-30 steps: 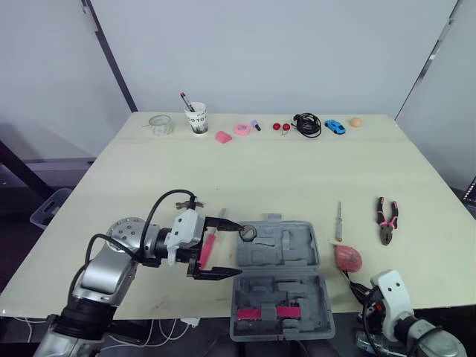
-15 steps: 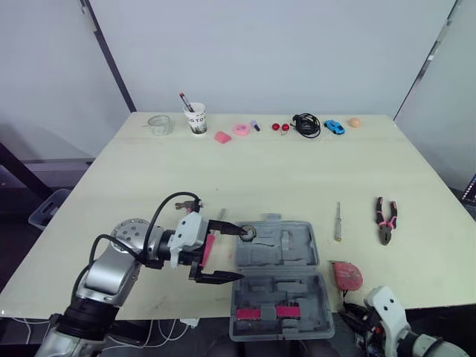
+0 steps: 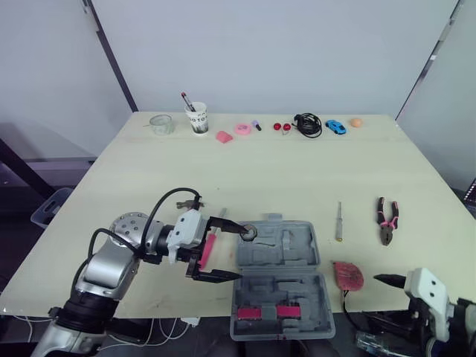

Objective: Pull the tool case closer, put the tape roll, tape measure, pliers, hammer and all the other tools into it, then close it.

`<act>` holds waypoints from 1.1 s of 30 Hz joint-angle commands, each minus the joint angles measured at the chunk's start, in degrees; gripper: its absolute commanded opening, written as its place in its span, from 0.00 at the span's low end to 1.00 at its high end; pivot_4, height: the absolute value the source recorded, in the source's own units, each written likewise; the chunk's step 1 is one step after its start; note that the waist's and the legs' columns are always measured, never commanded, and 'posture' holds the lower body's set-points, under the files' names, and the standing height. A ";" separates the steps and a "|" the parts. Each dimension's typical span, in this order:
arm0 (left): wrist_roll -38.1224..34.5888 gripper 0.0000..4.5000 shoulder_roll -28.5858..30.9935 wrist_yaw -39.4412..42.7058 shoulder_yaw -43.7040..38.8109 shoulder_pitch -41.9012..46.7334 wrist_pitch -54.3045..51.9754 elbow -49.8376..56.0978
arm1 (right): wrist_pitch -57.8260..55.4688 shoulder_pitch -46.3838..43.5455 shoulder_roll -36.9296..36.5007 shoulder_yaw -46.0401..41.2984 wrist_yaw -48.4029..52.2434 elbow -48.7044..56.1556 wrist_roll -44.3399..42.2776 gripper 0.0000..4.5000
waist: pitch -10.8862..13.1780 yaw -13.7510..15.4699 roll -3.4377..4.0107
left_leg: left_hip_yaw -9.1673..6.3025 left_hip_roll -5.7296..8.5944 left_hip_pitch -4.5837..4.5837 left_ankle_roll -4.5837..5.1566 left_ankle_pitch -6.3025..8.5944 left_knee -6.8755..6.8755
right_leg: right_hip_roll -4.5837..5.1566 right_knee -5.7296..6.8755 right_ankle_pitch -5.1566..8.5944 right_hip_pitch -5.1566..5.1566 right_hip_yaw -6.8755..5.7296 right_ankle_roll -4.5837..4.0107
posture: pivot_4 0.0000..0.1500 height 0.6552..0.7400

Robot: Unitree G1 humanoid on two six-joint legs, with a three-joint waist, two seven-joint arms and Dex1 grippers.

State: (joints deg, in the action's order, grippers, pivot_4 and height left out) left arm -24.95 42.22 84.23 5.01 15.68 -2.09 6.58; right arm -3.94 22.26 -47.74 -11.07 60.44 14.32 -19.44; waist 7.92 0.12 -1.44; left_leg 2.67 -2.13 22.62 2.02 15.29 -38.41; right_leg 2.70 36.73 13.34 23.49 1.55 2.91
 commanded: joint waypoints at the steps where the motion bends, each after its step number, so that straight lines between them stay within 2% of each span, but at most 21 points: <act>1: -1.91 1.00 -0.34 1.01 -0.63 0.57 0.80 1.19 | 3.41 -6.83 -2.09 2.29 4.27 -5.23 1.60 0.99 | 0.03 -0.15 -0.03 | 0.02 0.00 0.00 0.00 0.00 0.00 | 0.00 0.00 -0.06 0.00 0.01 -0.09 | 1.00 1.00; 5: -2.40 1.00 -0.13 0.87 -0.82 -0.08 -0.06 2.49 | 4.28 -15.64 -1.78 6.39 6.56 -10.51 3.27 0.99 | 0.06 -0.05 -0.03 | 0.01 0.00 0.01 0.00 0.00 0.00 | -0.05 0.01 -0.07 -0.01 -0.02 -0.12 | 1.00 1.00; 17: -6.11 1.00 1.57 -1.47 -2.54 -1.54 -5.55 7.61 | 4.24 -27.58 -0.48 17.27 10.78 -18.10 9.13 0.99 | 0.15 0.61 0.01 | 0.04 0.01 0.03 0.00 0.00 -0.03 | -0.04 0.02 -0.08 -0.01 -0.02 -0.13 | 1.00 1.00; 33: -5.15 1.00 1.31 -2.26 -3.06 -1.93 -5.64 7.35 | 0.18 -28.69 -0.51 18.98 6.74 -19.53 14.28 0.99 | 0.15 0.62 0.01 | 0.05 0.01 0.03 0.00 -0.01 -0.03 | -0.04 0.03 -0.08 -0.01 -0.02 -0.13 | 1.00 1.00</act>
State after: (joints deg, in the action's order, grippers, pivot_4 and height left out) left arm -29.46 43.24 82.14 2.79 13.30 -8.13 12.89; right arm -3.54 -5.80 -48.05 8.59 67.63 -6.03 -5.20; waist 8.07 0.74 -1.43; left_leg 2.72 -2.12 22.65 2.02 15.29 -38.44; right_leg 2.66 36.75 13.26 23.49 1.53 2.78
